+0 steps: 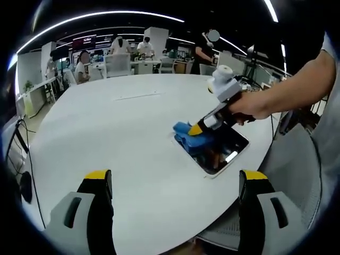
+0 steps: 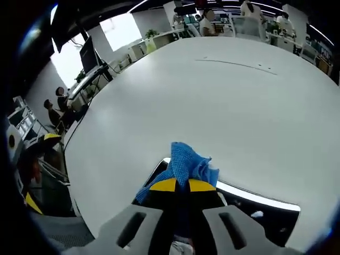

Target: Wipe the mirror surface with the cleaning cloth until all visible marks leave the cleaned area.

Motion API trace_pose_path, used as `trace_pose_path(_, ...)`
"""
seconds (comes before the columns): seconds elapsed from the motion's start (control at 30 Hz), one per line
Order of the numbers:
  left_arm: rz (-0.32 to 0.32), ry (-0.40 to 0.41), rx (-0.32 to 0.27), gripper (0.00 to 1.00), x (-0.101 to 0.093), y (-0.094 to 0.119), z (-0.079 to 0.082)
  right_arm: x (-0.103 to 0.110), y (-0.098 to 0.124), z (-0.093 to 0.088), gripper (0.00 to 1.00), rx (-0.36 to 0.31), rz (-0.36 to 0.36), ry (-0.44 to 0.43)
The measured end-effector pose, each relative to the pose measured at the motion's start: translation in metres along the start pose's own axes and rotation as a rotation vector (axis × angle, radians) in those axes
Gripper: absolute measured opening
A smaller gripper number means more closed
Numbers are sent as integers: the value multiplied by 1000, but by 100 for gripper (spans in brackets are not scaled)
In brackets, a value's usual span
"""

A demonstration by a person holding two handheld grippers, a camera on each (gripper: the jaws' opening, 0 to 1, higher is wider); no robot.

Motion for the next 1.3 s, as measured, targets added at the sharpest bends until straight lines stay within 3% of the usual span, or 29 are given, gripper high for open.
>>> trace_pose_path(0.77,-19,-7,-2,99,0,-7,6,-23,13,-8,0,11,-32,-64)
trace_pose_path(1.3,-25,-14,-14,99,-2,-7,10,-17,19,-19,1,-1,-58,-71)
Point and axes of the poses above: the point that each gripper's makers call its tool centre point, and the gripper's own axes: y roughly backward along the fingers, x roughly to its left, z roughly out of its top, the point moved 7 cm from there along y, roughly backward along the fingers, and after that the axes turned 2 degrees about x, right-handed, at the moved point
